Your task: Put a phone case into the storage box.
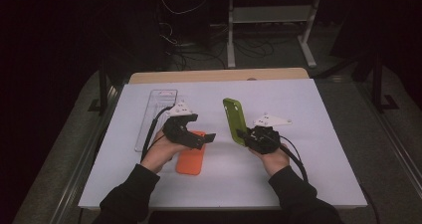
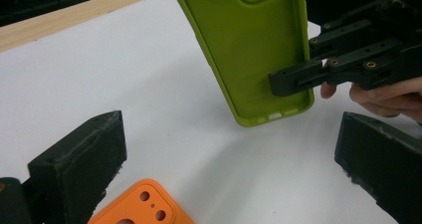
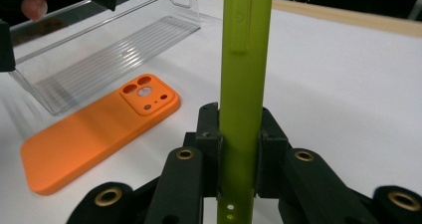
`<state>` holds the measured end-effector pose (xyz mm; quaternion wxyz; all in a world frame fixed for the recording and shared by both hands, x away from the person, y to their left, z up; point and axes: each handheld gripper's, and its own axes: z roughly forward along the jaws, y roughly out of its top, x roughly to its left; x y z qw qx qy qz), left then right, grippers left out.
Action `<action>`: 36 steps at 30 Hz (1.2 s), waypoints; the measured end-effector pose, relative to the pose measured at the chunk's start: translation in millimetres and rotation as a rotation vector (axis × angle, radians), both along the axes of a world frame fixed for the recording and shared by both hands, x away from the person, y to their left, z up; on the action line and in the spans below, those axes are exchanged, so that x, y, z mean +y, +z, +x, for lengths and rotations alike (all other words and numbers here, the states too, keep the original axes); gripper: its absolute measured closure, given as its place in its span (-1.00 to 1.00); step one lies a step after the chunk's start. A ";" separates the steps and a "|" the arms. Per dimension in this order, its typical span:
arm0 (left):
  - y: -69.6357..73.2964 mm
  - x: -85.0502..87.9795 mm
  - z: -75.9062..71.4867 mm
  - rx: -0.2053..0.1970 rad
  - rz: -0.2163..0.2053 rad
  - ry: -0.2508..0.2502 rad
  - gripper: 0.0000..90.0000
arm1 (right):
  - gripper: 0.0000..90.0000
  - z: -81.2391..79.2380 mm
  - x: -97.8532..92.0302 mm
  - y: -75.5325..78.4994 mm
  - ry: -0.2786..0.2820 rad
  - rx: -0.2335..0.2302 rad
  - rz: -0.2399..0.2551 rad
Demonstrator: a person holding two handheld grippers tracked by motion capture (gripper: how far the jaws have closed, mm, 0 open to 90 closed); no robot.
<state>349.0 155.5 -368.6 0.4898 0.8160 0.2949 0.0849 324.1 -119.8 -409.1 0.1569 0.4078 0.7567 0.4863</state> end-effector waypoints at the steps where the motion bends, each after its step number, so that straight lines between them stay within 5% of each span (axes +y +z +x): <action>1: 0.0 0.2 -0.4 0.000 -0.007 0.006 -1.00 | 0.68 0.1 -0.8 0.0 -0.002 0.010 0.007; 13: 1.0 0.7 0.2 0.006 -0.084 0.032 -1.00 | 0.68 -3.9 7.9 -1.0 0.017 0.011 0.021; 36: -5.7 -6.6 -2.0 0.004 -0.126 0.045 -1.00 | 0.68 -19.7 50.0 -1.3 0.113 -0.015 0.007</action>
